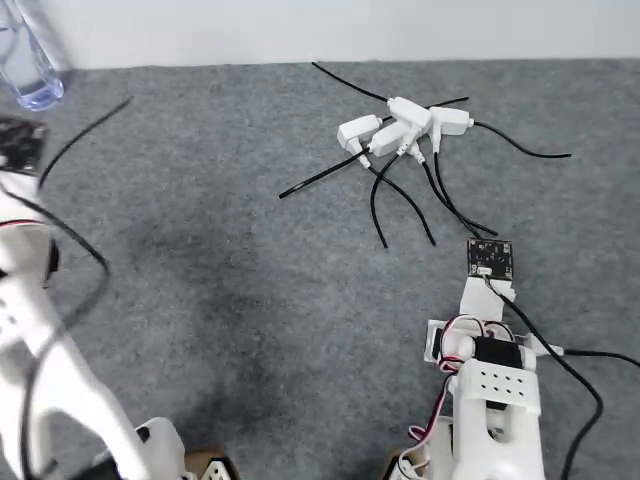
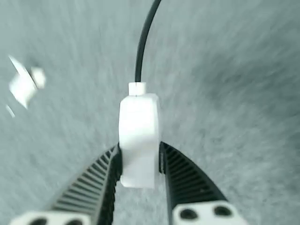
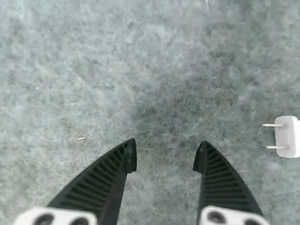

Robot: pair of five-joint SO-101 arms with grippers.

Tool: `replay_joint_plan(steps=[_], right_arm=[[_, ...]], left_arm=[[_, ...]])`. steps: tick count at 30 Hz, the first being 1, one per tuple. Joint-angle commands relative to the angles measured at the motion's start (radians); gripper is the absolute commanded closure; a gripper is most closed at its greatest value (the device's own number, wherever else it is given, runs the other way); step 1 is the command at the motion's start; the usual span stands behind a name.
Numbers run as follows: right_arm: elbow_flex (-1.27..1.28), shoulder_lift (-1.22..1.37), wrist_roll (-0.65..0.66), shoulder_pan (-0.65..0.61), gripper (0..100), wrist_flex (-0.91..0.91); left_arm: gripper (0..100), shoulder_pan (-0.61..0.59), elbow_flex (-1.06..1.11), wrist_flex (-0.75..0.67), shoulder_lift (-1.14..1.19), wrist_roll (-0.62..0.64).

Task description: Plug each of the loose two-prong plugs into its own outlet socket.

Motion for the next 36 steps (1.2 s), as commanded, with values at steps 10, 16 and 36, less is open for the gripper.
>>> replay_joint_plan(steps=[10,16,36], right_arm=[[-0.008,-0.016,0.002,0.196,80.5,-0.099],[-0.006,-0.015,0.008,0.355,80.5,-0.183],[0.025,-0.015,0.006,0.432,80.5,-0.305]], left_arm=[[99,0.845,0.036,0.293,-0.204,-0.009],[99,1.125,0.245,0.12,-0.201,-0.009],[99,1.281,0.573,-0.336,0.092,-0.186]])
